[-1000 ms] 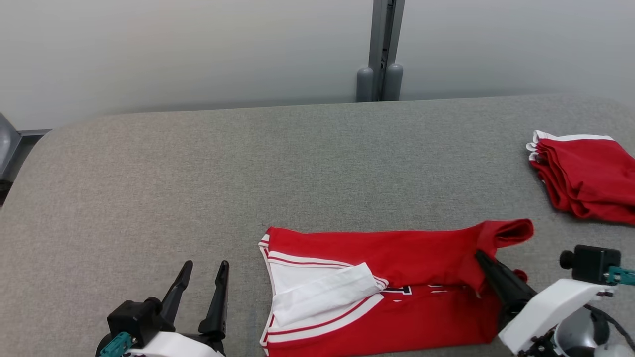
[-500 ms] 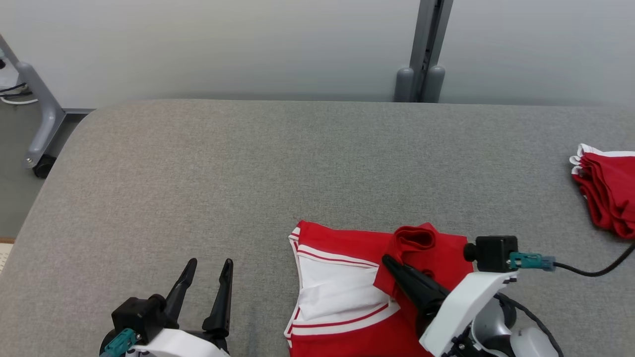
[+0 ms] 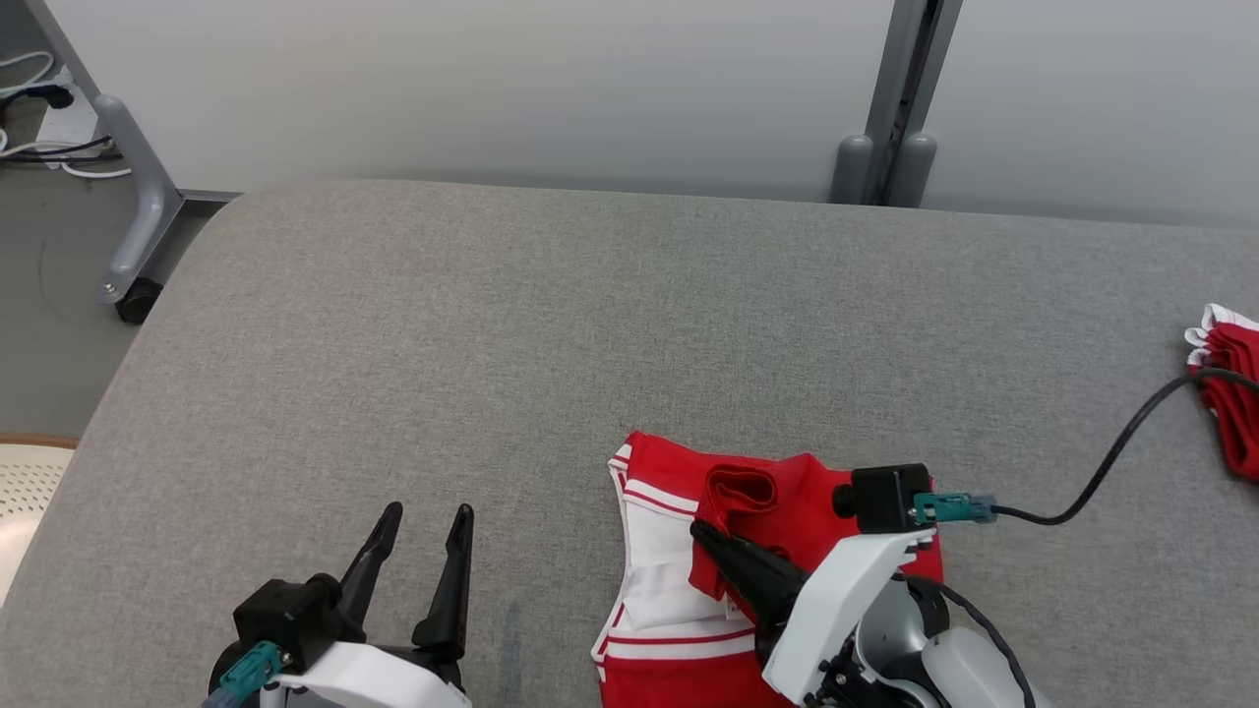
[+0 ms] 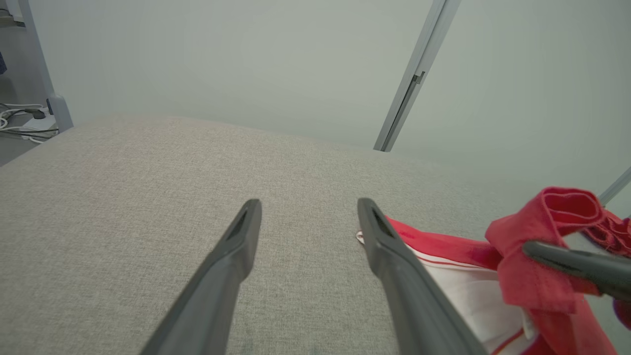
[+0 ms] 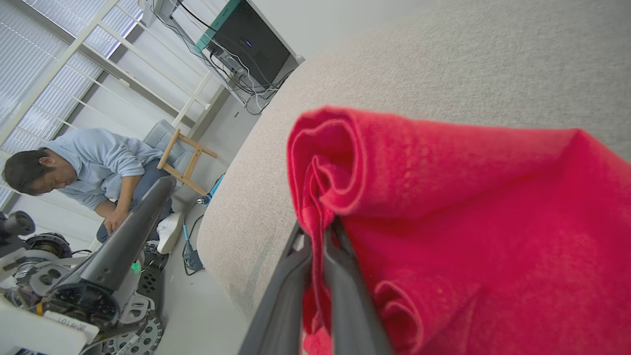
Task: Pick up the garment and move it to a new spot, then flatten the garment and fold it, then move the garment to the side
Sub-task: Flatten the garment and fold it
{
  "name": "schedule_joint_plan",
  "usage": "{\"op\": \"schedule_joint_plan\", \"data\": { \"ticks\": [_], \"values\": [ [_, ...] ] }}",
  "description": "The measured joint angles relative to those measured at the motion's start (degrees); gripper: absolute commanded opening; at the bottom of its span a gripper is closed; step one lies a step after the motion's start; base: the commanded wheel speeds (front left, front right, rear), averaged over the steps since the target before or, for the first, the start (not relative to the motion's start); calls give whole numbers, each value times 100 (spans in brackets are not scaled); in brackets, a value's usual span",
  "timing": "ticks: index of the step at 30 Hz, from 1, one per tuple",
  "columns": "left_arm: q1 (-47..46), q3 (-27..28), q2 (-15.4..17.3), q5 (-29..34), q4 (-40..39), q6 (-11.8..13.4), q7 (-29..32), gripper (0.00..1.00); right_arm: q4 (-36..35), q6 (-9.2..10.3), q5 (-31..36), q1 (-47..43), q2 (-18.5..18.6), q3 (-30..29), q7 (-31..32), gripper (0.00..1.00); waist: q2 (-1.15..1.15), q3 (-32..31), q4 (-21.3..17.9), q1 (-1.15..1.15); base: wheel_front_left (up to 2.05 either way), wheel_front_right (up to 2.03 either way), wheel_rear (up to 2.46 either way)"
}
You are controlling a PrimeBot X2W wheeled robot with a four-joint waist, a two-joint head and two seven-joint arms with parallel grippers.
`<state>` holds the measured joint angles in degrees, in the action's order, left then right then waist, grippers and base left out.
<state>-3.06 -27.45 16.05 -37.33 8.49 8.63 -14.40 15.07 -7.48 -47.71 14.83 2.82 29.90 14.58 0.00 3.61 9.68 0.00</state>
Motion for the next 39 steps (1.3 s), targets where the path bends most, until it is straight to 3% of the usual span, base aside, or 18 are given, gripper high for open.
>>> {"op": "schedule_joint_plan", "data": {
  "ticks": [6, 7, 8, 9, 10, 11, 25, 33, 39],
  "values": [
    [-41, -14, -25, 1, 24, -1, -2, 100, 463, 1, -178, 270, -1, 361, -230, 0, 0, -10, 60, 0, 0, 0, 0],
    [-41, -15, -27, 1, 32, -1, -3, 100, 538, 0, -209, 314, 1, 417, -257, 9, 0, -13, 66, 0, 0, 0, 0],
    [-41, -19, -29, 1, 37, -1, -8, 100, 614, 0, -246, 354, 1, 474, -297, 26, 0, -17, 72, 0, 0, 0, 0],
    [-42, -21, -32, 1, 42, -1, -9, 100, 679, 0, -286, 388, 1, 530, -337, 47, 0, -23, 78, 0, 0, 0, 0],
    [-43, -22, -36, 1, 46, -1, -9, 100, 743, 0, -326, 422, 1, 589, -368, 77, 0, -29, 83, 0, 0, 0, 0],
    [-43, -25, -40, 1, 51, -2, -10, 100, 800, 0, -368, 463, 2, 659, -413, 100, 0, -35, 89, 0, 0, 0, 0],
    [-48, -32, -46, 2, 77, -7, -29, 100, 1138, 0, -723, 1014, -4, 1082, -1196, 100, 0, -86, 103, 0, 0, 0, 0],
    [-45, -52, -53, 26, 48, -5, -33, 100, 1374, 0, 392, 1220, -4, 383, -1839, 100, 0, -111, -1, 0, 0, 0, 0],
    [-41, -119, -68, 52, 27, 0, -34, 100, 1179, 0, 1096, 1001, 30, -334, -2039, 100, 0, -116, -116, 0, 0, 0, 0]
  ]
}}
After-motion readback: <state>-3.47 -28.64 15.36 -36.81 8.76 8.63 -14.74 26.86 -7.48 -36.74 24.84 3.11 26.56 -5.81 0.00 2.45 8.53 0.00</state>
